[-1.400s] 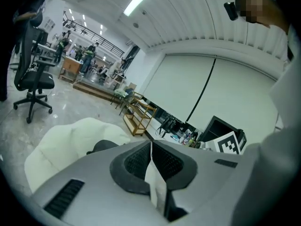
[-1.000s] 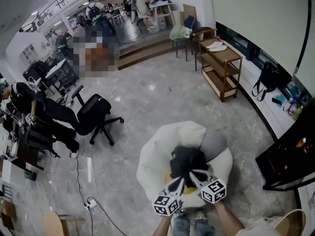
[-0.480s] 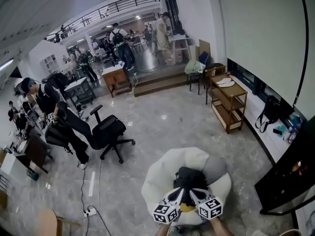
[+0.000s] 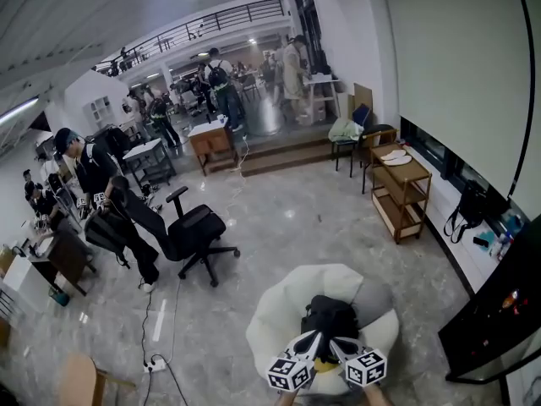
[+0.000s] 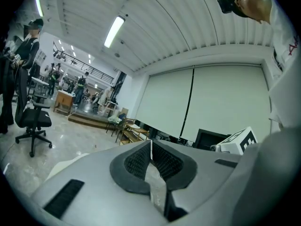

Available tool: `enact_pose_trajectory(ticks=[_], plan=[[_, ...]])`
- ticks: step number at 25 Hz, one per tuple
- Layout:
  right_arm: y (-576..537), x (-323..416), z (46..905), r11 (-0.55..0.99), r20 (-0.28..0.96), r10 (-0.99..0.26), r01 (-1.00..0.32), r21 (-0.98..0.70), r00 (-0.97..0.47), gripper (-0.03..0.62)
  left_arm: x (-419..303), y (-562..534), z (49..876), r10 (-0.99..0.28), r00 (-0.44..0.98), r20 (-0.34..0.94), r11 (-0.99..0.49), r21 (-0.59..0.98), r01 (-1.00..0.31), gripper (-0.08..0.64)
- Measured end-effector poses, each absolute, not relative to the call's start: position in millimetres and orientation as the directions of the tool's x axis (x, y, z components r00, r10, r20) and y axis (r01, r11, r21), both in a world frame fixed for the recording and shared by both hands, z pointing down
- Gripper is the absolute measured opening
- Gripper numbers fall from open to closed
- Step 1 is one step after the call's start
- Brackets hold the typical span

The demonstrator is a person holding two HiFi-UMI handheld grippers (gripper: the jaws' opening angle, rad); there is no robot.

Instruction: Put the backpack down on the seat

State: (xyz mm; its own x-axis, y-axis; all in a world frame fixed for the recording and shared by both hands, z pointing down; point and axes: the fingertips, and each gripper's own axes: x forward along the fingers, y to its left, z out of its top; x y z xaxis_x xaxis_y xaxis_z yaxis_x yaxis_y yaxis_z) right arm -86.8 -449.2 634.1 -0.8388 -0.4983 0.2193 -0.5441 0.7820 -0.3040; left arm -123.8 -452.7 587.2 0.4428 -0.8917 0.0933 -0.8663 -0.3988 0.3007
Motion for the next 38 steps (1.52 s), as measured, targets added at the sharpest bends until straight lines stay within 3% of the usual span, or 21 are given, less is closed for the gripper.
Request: enact_pose_trajectory(ticks=[9,19,38], plan=[[-433,-102,611,0.813,0.165,-0.502,-0.528,-0.246,-0.849,0.028,-141,-434,576,-0.898,0.436,0.062,-0.408,0.259,-0.876,0.038],[-330,-122,588,0.805,0.146,-0.546,-0.565,-0.183,-0.825,0.028,-184,-315,571,-0.918,0.392,0.057,-0.365,0.265,-0.893,0.038],[-157,-99,589,0.777,0.159,-0.58,-0.601,-0.189,-0.799,0.028,-143,-151,574,-0.882,0.469,0.04,-0.44,0.287,-0.851,0.038]])
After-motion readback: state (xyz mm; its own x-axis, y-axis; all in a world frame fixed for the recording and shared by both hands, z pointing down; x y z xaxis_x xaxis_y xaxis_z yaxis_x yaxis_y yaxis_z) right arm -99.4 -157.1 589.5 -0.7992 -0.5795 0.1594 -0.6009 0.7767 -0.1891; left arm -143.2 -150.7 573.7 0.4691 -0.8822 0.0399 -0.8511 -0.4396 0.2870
